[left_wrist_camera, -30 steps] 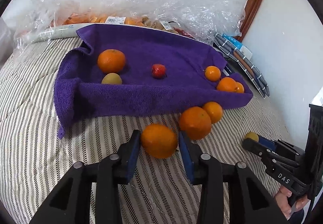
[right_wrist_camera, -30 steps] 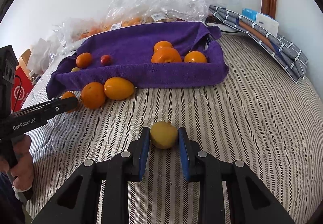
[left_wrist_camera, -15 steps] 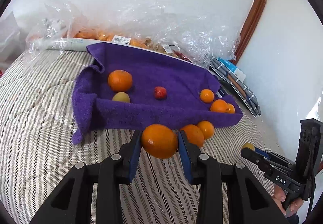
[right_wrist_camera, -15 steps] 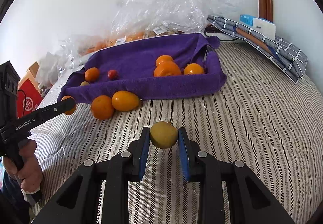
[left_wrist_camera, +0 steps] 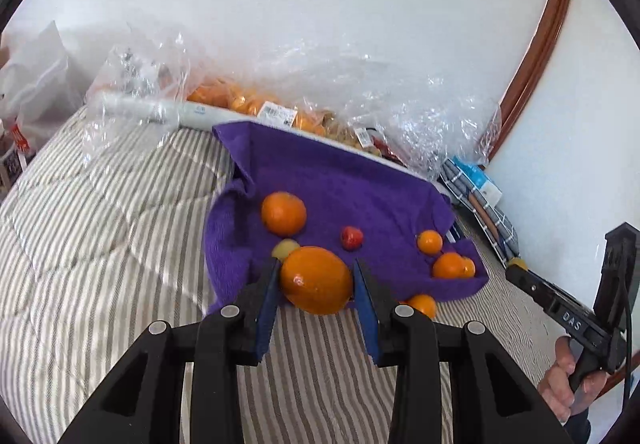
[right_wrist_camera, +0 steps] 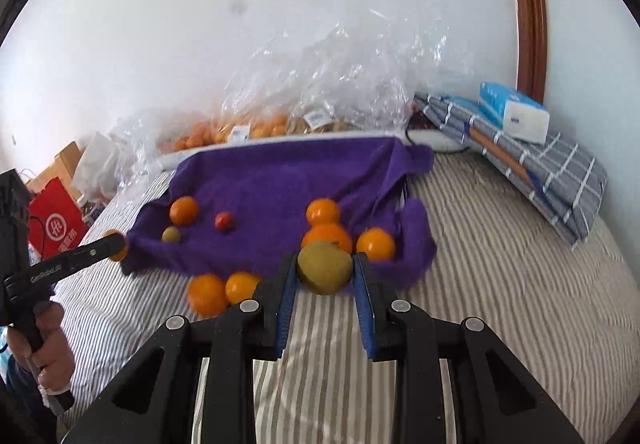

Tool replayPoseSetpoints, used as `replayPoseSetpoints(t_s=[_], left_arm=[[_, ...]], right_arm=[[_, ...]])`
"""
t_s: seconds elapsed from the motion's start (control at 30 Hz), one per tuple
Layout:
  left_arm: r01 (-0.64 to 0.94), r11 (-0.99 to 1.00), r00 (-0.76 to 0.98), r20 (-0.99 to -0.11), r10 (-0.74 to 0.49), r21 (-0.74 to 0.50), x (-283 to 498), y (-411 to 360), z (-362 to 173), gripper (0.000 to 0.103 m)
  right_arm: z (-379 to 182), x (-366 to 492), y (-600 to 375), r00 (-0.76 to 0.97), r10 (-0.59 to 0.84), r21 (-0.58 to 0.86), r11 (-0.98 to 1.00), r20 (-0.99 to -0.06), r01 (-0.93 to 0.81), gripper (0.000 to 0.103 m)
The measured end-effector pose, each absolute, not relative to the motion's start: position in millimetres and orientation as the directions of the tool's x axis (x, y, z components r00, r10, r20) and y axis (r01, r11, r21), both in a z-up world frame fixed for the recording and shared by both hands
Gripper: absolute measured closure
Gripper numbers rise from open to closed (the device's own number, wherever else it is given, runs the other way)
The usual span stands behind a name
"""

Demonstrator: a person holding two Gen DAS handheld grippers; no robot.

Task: Organize fruits
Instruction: 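Carry the orange and the yellow-green fruit over onto the purple towel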

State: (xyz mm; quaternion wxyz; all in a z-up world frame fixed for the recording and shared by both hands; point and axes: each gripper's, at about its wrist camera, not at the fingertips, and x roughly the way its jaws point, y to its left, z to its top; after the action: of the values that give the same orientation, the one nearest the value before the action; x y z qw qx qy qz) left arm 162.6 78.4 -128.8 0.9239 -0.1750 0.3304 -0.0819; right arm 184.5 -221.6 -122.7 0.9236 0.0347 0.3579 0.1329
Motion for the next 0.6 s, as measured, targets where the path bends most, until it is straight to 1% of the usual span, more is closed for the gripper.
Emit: replayPoseSetpoints(t_s=[0.17, 0.33, 0.47, 0.6], left_arm=[[0.034, 0.929, 0.757, -0.597, -0.264, -0.368, 191.9, 70.2, -125.3, 0.069], [0.027, 0.944, 0.736, -0.632, -0.242, -0.330, 221.3, 52.0, -136.6, 0.069], [0.020, 0.950, 0.709, -0.666, -0.232, -0.310, 235.3, 42.1, -147.8, 0.069], [0.028, 0.963, 0.707, -0.675, -0.209, -0.268, 237.5, 33.8, -154.0, 0.069]], right_arm=[[-120.1, 229.9, -224.3, 0.722, 0.254, 0.155, 0.967, -0.644, -0.202, 0.075], [-133.5, 271.7, -223.2, 0.705, 0.246, 0.153, 0.969, -0.665, -0.194, 0.075], [-151.3, 284.0, -221.6, 0.686, 0.248, 0.159, 0.968, -0.684, -0.192, 0.075], [-167.7, 286.7, -223.3, 0.664, 0.259, 0.186, 0.966, -0.702, -0.181, 0.075]])
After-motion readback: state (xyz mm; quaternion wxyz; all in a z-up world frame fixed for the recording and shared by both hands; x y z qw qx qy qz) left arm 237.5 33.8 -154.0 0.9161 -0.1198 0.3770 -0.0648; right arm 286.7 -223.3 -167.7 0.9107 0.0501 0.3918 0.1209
